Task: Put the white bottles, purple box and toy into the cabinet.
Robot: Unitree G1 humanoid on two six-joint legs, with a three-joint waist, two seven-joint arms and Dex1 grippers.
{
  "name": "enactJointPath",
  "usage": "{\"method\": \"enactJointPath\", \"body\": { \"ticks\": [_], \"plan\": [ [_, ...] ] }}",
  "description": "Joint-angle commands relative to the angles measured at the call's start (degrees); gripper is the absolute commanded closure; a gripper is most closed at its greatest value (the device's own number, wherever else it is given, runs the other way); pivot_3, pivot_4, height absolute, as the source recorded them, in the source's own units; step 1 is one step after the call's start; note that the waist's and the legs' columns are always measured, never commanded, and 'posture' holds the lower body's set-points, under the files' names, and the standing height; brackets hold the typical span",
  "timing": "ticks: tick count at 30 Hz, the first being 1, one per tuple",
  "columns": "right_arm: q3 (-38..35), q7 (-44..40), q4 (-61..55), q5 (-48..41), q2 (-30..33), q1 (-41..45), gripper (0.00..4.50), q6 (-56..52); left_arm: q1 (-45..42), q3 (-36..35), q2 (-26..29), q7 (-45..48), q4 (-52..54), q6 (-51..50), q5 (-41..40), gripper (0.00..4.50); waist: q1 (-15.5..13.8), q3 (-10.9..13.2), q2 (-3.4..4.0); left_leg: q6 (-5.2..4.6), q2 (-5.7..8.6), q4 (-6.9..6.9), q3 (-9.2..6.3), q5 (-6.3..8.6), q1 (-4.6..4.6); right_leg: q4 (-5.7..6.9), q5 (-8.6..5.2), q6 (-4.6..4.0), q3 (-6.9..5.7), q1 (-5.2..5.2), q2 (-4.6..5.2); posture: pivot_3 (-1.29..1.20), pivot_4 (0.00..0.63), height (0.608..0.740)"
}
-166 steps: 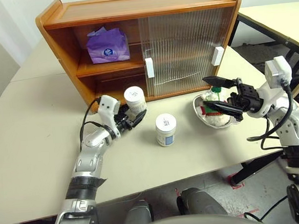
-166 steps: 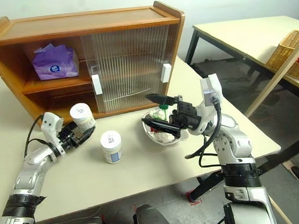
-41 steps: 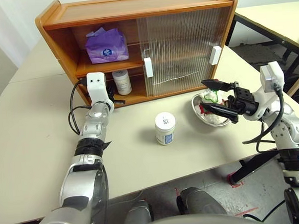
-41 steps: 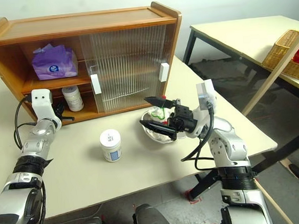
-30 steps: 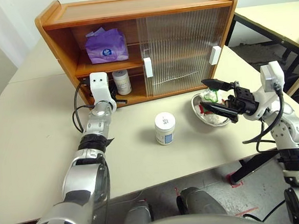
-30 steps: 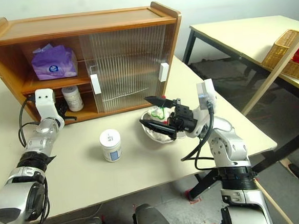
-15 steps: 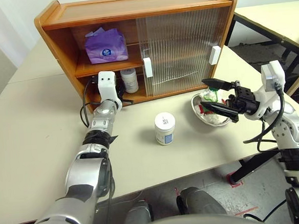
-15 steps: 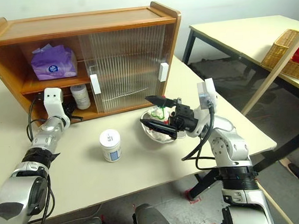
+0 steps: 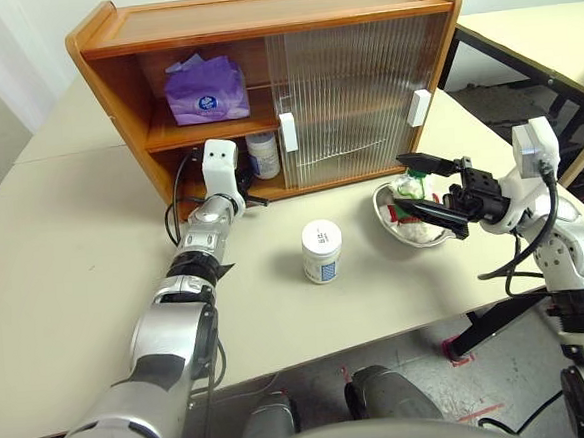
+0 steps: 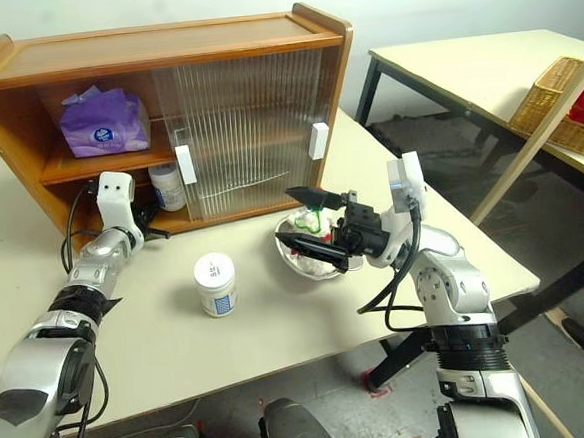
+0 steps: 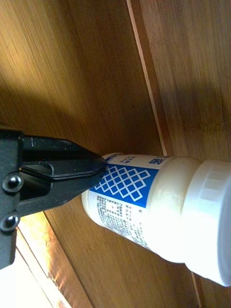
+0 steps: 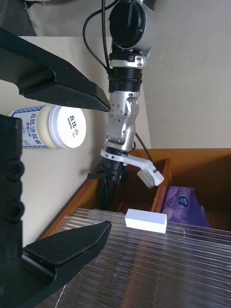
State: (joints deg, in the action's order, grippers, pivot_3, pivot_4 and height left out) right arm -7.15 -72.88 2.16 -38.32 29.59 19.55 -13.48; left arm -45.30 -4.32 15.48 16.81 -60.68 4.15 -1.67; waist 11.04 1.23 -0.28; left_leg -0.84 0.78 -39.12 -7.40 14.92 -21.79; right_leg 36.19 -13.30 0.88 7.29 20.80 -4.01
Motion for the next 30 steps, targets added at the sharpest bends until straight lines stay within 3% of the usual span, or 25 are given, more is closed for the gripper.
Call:
{"method": "enactJointPath", "body": {
  "ticks": [1, 15, 23, 29, 30],
  "plan": [
    [-0.2, 0.0, -1.2, -0.5, 0.4, -0.2, 0.0, -0.6, -1.3, 0.3, 0.0, 1.2, -1.8, 1.1, 0.6, 4.47, 0.1, 0.0, 0.0, 0.0, 0.0, 0.0, 0.0, 0.0, 0.0, 0.0, 0.0, 0.0, 0.0, 0.0, 0.0, -0.28, 0.0, 0.74],
    [-0.2, 0.4, -1.7, -0.4, 0.0, -0.6, 0.0, -1.0, 0.6, 0.1, 0.3, 5.2, 1.3, 1.8, -0.3, 4.47, 0.6, 0.0, -0.01, -0.01, 0.02, 0.0, 0.06, 0.01, -0.03, -0.02, -0.03, 0.06, -0.05, 0.0, 0.0, -0.27, 0.006, 0.74],
    [0.1, 0.1, -1.1, -0.2, -0.8, -0.4, 0.0, -0.5, 10.7, -0.9, 2.2, 12.6, 16.1, -0.2, -4.5, 4.47, 1.1, 0.0, -0.01, 0.0, 0.04, 0.09, 0.34, 0.01, -0.03, -0.04, -0.06, 0.08, -0.16, 0.03, -0.02, -0.27, 0.007, 0.74],
    [0.0, -0.3, -1.1, -0.5, -0.9, -0.5, 0.0, -0.8, 21.1, -1.0, 6.1, 26.7, 30.2, -2.3, -11.7, 4.47, 1.1, 0.0, 0.0, 0.04, 0.01, 0.17, 0.21, 0.03, -0.03, -0.02, -0.1, 0.0, -0.1, 0.11, -0.01, -0.26, 0.012, 0.74],
    [0.0, -0.3, -1.0, -0.5, -1.0, -0.4, 0.0, -0.8, 22.1, -1.0, 6.7, 28.1, 31.6, -2.4, -12.4, 4.07, 1.0, 0.0, -0.01, 0.04, 0.0, 0.18, 0.05, 0.03, -0.05, -0.02, -0.11, -0.02, -0.03, 0.12, 0.01, -0.26, 0.012, 0.74]
  ]
}}
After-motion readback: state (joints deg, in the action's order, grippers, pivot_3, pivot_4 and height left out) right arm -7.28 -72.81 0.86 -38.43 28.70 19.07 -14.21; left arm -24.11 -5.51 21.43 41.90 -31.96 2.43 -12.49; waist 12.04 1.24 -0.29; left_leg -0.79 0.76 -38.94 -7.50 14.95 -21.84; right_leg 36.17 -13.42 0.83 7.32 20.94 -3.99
